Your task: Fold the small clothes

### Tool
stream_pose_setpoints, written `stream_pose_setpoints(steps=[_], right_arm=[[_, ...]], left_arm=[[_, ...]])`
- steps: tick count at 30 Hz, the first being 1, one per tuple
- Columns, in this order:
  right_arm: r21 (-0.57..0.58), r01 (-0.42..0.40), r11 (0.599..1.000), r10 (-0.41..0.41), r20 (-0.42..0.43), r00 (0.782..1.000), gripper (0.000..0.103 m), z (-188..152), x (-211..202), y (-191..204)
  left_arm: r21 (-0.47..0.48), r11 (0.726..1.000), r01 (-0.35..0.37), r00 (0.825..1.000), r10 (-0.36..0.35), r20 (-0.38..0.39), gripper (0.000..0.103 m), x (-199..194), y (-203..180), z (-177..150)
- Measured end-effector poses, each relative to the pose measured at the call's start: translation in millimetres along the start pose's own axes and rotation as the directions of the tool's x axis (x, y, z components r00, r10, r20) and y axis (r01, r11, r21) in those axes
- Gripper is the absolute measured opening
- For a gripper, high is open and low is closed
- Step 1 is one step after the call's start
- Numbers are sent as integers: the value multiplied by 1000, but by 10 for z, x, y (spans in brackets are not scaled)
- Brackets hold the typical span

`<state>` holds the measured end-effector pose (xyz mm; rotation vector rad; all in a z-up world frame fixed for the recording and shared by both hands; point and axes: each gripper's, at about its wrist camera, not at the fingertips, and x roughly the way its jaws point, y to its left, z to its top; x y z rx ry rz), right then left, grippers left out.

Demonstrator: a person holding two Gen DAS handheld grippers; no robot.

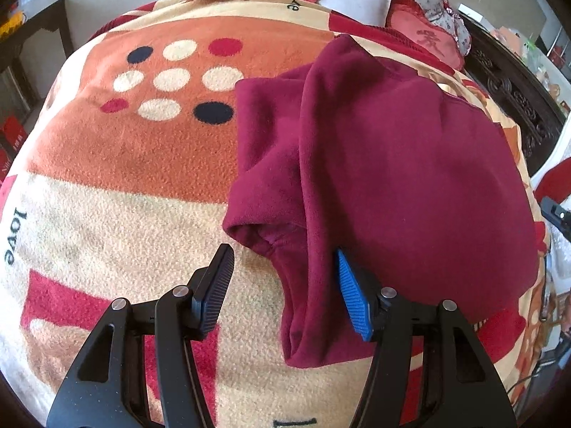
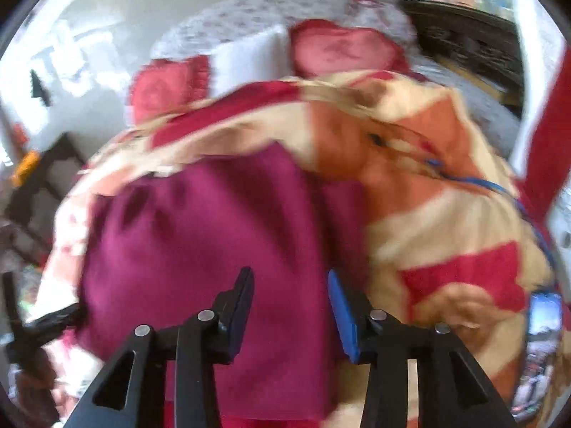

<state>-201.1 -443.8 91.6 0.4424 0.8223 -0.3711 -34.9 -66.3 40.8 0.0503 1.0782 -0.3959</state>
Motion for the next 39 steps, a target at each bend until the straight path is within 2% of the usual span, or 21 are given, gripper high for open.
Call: stream_pose_setpoints(steps=[2, 5, 8, 14, 18, 22, 24, 29, 31, 34, 39], right_arm=[[-56, -72, 996, 70, -26, 997, 41, 35, 84, 292], [-146, -133, 980, 127, -54, 990, 41, 78, 313, 743], [-232, -162, 959, 152, -62, 986, 41, 123, 549, 1164], [-386, -230, 893, 207, -102, 973, 34, 307, 1067, 2110], [-423, -260, 868, 221, -140, 965, 34, 397, 1393, 2499], [-409, -238, 881, 182, -170, 968, 34, 475, 1770, 2667], [-400, -236, 886, 181, -171, 969, 34, 505, 1824, 2668], [-350, -273, 896, 218, -189, 958, 34, 566, 1694, 2614], [-354, -292, 889, 243, -177, 954, 34, 561, 1532, 2562], [-329, -296, 897, 234, -216, 948, 45, 527, 1583, 2510], [-258, -338, 905, 270, -265, 926, 49, 573, 1658, 2436]], left_arm=[[-9, 1000, 8, 1000, -8, 2, 59, 19, 6, -19], [-18, 1000, 20, 1000, -20, 1, 59, 35, 14, -34], [-21, 999, 31, 1000, -31, -1, 59, 61, 26, -19], [-36, 998, 53, 999, -53, 2, 60, 106, 53, -2], [-42, 997, 71, 997, -71, 7, 63, 126, 90, -11], [-54, 995, 86, 996, -85, 19, 64, 138, 121, -6], [-69, 992, 104, 994, -103, 23, 64, 130, 176, -19], [-139, 974, 180, 984, -176, 41, 64, 46, 345, -34], [-165, 968, 187, 982, -179, 66, 64, -4, 433, -35], [-187, 962, 198, 979, -184, 90, 71, -28, 499, -21], [-226, 945, 236, 971, -222, 88, 71, -31, 551, 16]])
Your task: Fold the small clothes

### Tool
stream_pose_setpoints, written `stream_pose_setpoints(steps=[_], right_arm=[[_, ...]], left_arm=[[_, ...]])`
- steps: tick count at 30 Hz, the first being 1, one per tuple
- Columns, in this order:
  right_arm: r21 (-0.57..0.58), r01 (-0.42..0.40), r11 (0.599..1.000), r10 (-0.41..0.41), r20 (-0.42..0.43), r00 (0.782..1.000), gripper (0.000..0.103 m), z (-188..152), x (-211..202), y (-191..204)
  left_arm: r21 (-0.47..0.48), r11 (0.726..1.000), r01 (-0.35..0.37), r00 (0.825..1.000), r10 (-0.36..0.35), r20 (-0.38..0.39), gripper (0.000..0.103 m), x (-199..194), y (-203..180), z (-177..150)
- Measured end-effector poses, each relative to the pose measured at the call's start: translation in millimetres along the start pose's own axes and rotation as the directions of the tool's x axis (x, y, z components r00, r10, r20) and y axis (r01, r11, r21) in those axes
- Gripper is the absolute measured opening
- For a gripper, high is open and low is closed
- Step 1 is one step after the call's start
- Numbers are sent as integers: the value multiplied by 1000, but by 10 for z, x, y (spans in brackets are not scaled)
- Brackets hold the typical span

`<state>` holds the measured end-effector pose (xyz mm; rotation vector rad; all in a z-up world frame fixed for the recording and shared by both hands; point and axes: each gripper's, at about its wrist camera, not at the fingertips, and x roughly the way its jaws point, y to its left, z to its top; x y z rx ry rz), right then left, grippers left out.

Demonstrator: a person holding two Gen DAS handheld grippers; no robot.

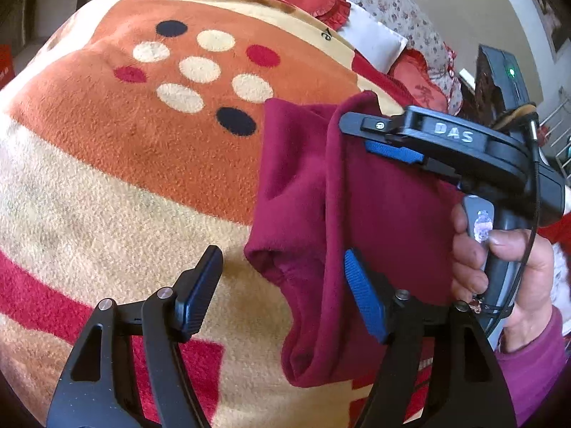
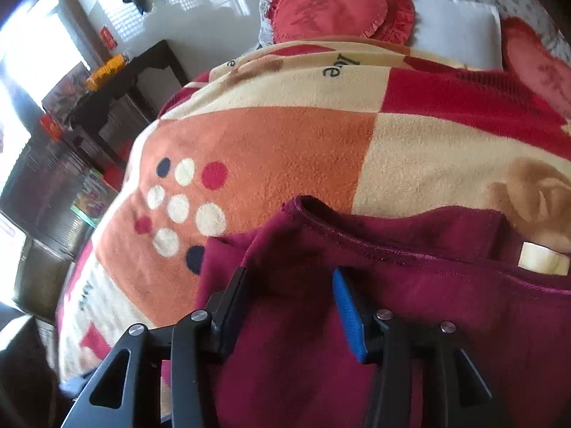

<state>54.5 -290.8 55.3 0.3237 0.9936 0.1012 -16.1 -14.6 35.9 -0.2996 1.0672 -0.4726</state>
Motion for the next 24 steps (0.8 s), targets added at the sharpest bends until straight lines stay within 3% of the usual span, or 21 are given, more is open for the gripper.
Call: stream_pose_setpoints(steps=[4, 6, 8, 11, 13, 14, 16, 19, 24], right_arm=[[10, -50, 999, 50, -38, 998, 52, 26, -44, 25], [-20, -46, 999, 45, -47, 998, 52, 22, -23, 95], [-25, -39, 999, 38, -61, 997, 55, 22, 38, 141], [18, -68, 998, 69, -64, 996, 66, 61, 81, 128], [51, -81, 995, 85, -76, 994, 69, 90, 81, 109], [55, -80, 995, 84, -86, 993, 69, 106, 83, 117], [41, -68, 997, 72, -99, 993, 70, 125, 81, 139], [20, -59, 998, 61, -136, 989, 71, 159, 92, 171], [32, -72, 997, 77, -190, 979, 76, 282, 160, 185]], left_arm=[[-14, 999, 37, 998, -36, 43, 71, -146, 40, -5], [-41, 998, 43, 997, -41, 62, 83, -145, 64, 36], [-59, 997, 45, 998, -43, 37, 84, -56, 69, 81], [-76, 996, 37, 999, -38, -15, 84, 128, 69, 107], [-61, 998, 29, 999, -28, 23, 84, 132, 11, 87], [-49, 997, 55, 997, -52, 57, 84, 101, -23, 77], [-38, 992, 124, 988, -120, 99, 71, 58, -79, 66], [22, 988, 155, 975, -157, 158, 68, -55, -192, 44], [150, 973, 174, 966, -198, 168, 65, -166, -425, -2]])
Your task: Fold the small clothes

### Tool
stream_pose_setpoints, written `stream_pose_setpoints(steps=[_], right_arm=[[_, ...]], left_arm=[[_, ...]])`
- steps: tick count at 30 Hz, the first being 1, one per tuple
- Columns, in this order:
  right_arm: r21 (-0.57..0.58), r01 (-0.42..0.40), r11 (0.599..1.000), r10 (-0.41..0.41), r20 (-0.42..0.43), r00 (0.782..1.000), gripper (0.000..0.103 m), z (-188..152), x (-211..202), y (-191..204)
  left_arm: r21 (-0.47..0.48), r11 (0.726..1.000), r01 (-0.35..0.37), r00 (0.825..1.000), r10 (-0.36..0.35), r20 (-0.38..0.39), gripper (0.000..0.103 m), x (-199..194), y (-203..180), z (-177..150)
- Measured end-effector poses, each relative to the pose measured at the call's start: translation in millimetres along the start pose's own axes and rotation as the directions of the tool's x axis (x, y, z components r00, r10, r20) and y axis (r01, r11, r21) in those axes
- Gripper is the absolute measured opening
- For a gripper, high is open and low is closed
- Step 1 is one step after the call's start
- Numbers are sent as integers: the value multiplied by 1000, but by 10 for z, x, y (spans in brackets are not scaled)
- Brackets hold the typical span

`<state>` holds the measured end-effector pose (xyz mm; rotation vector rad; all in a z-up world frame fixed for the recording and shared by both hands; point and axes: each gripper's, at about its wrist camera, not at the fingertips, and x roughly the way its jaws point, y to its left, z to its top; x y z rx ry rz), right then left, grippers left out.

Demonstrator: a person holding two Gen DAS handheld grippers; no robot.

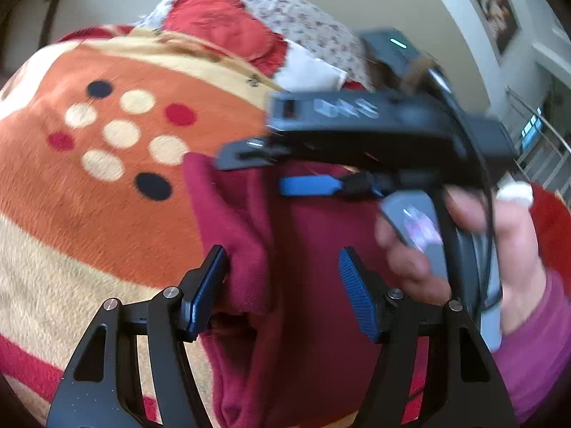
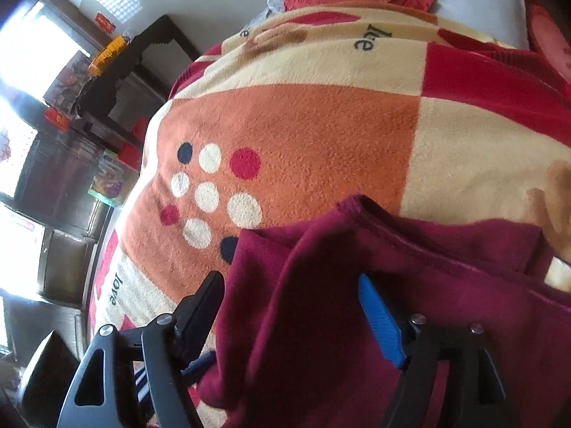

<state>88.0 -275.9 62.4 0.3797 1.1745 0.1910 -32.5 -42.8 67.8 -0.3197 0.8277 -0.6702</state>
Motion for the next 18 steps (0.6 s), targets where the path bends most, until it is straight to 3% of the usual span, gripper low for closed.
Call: stream_pose_setpoints(steps=[4, 8, 14, 17, 18], right_arm=[[-34, -12, 999, 8, -109, 994, 82, 122, 129, 100], [-123, 48, 991, -71, -190, 979, 84, 196, 259, 247], [-254, 129, 959, -195, -252, 948, 93, 182, 480, 435], [-304, 165, 938, -247, -253, 935, 93, 142, 534, 487], [-314, 177, 933, -259, -242, 935, 86, 136, 528, 495]], left_arm=[[38, 999, 13, 1000, -13, -3, 65, 35, -128, 16], [56, 998, 32, 999, -32, -7, 65, 20, -199, -11], [81, 996, 22, 1000, -21, -12, 64, 38, -315, -80], [92, 995, 28, 999, -27, -17, 64, 38, -340, -109], [95, 995, 29, 1000, -27, -15, 64, 39, -339, -99]])
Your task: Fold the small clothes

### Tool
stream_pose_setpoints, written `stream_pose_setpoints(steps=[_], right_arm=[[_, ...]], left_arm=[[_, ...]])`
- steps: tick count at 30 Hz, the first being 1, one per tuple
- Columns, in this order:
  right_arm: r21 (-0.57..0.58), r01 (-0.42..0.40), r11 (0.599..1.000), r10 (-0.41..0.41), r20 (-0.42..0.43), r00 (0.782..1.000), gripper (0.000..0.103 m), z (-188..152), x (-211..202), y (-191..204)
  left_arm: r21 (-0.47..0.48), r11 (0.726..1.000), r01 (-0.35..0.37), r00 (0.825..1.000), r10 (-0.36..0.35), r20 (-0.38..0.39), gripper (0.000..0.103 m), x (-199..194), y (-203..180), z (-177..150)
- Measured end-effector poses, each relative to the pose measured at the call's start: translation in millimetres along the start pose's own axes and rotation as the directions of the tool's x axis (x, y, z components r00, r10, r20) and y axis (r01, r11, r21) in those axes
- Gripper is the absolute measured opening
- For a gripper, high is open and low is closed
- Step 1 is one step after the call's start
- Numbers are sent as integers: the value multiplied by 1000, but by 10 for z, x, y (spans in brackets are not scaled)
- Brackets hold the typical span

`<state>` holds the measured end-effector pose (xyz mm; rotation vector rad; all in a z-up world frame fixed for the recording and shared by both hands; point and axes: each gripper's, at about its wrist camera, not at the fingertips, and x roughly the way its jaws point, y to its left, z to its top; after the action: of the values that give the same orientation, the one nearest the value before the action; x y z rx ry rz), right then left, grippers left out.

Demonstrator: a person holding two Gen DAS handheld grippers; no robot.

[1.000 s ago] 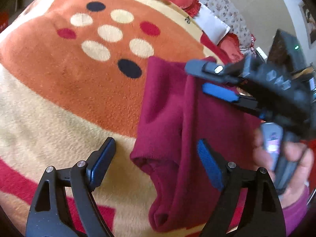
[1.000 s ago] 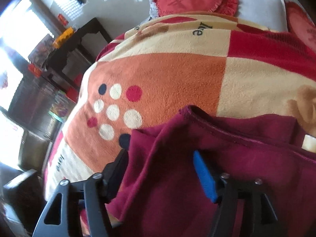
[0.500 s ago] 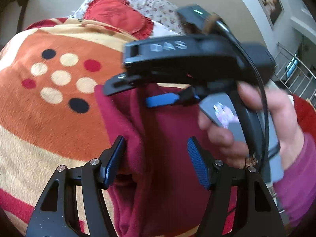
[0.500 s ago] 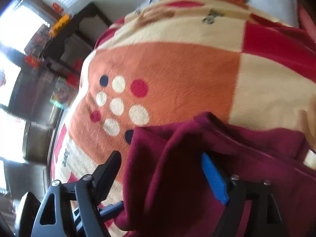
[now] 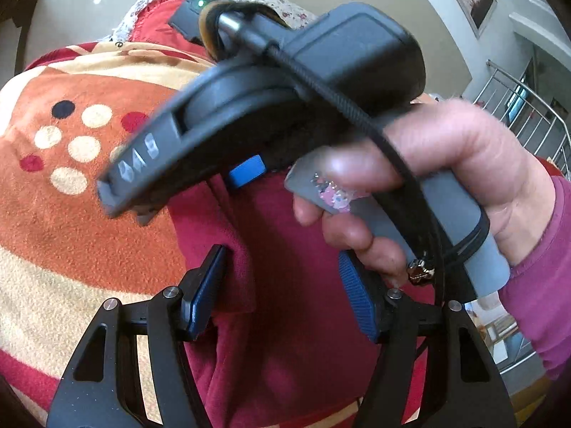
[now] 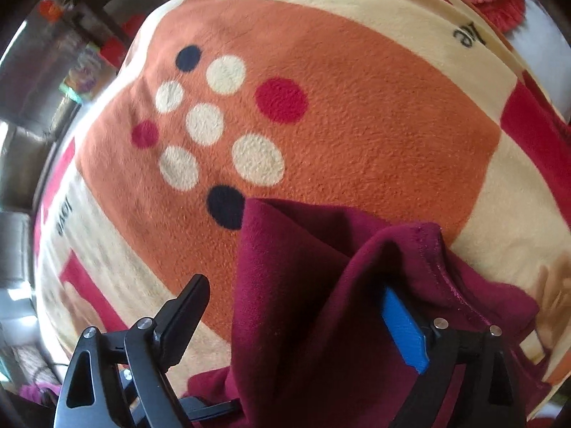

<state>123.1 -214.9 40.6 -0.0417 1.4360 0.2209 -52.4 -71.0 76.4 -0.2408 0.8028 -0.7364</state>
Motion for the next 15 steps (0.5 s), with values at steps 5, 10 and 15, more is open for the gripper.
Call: stream_pose_setpoints(steps=[5, 10, 15], right_arm=[[-11, 56, 998, -55, 97, 994, 33, -194, -154, -99], [58, -68, 996, 53, 217, 975, 25, -461, -306, -329], [137, -166, 976, 120, 293, 948, 24, -603, -321, -445]], left_arm=[[-38, 999, -10, 1000, 9, -12, 67, -185, 102, -22], [-57, 989, -138, 990, 137, -16, 79, -348, 263, -153], [-51, 981, -189, 972, 179, -154, 79, 65, 319, -201]])
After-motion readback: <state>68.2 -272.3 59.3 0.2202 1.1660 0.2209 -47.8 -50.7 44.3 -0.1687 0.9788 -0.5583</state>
